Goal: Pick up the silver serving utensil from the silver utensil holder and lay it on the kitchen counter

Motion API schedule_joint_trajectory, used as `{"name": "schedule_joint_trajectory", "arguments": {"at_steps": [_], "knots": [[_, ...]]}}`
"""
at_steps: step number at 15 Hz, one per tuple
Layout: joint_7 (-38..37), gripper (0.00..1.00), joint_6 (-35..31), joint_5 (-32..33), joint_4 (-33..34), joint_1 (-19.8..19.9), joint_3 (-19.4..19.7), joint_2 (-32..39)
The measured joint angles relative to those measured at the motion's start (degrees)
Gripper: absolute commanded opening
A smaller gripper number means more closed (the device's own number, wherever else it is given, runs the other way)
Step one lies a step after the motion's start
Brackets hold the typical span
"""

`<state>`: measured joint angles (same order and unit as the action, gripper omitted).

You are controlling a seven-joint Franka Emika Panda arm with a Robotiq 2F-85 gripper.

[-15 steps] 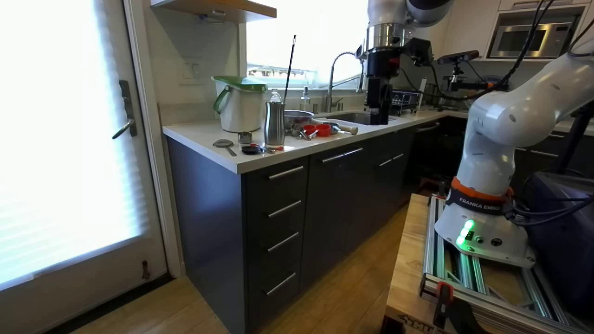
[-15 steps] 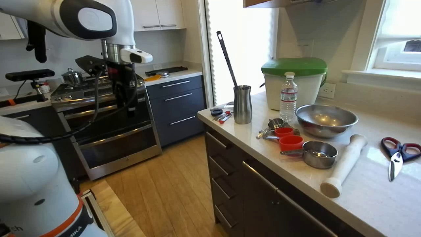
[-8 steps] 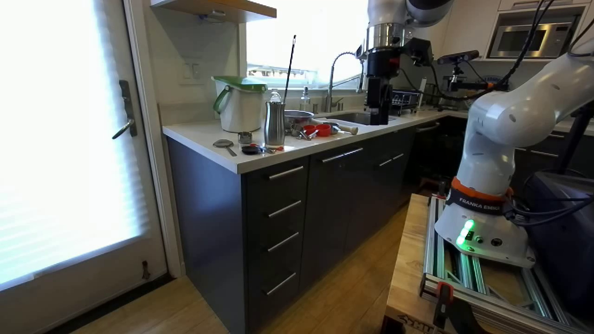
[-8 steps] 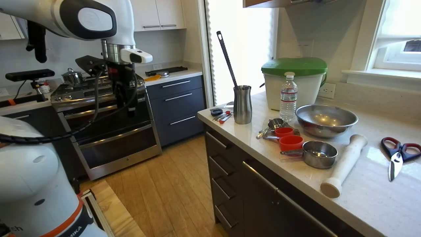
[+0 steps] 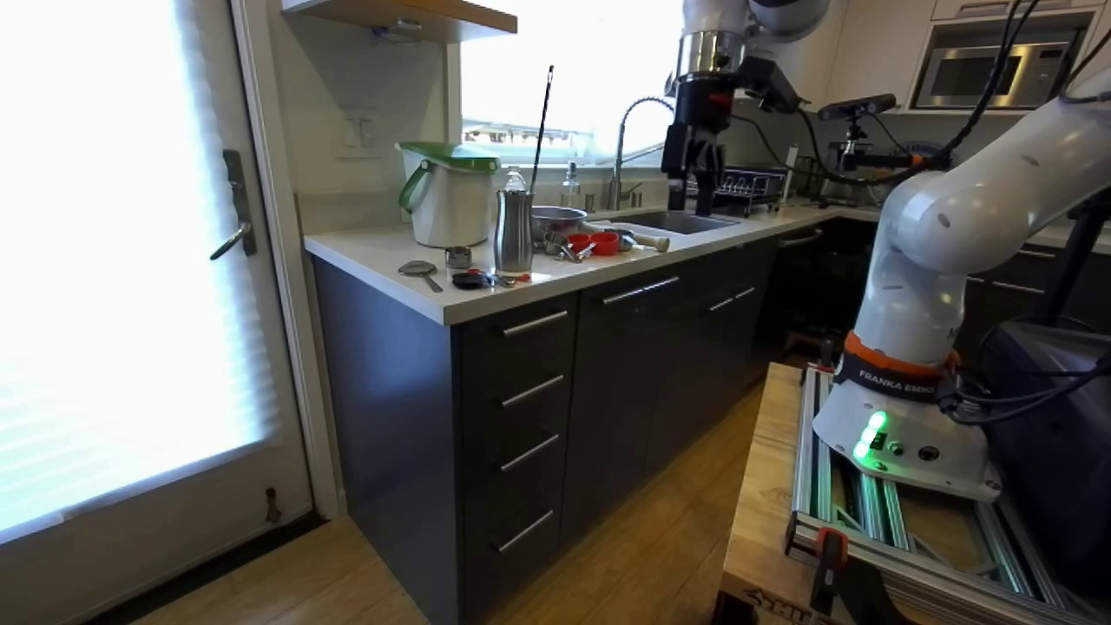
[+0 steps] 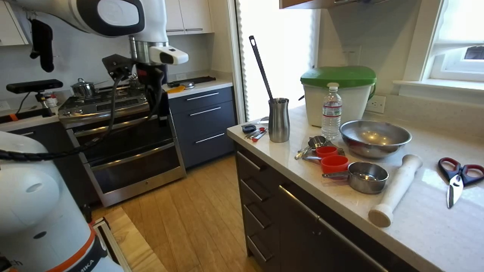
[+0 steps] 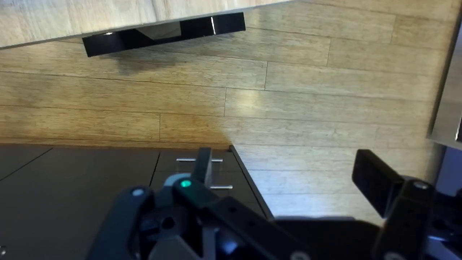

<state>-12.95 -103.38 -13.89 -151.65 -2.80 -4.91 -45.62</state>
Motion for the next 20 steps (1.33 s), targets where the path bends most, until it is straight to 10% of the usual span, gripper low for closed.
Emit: {"name": "schedule_joint_trajectory", "arguments": {"at_steps": [20], "knots": [[-14.8, 1.00, 5.2, -23.0, 30.5, 13.8, 16.6, 36.2]]}}
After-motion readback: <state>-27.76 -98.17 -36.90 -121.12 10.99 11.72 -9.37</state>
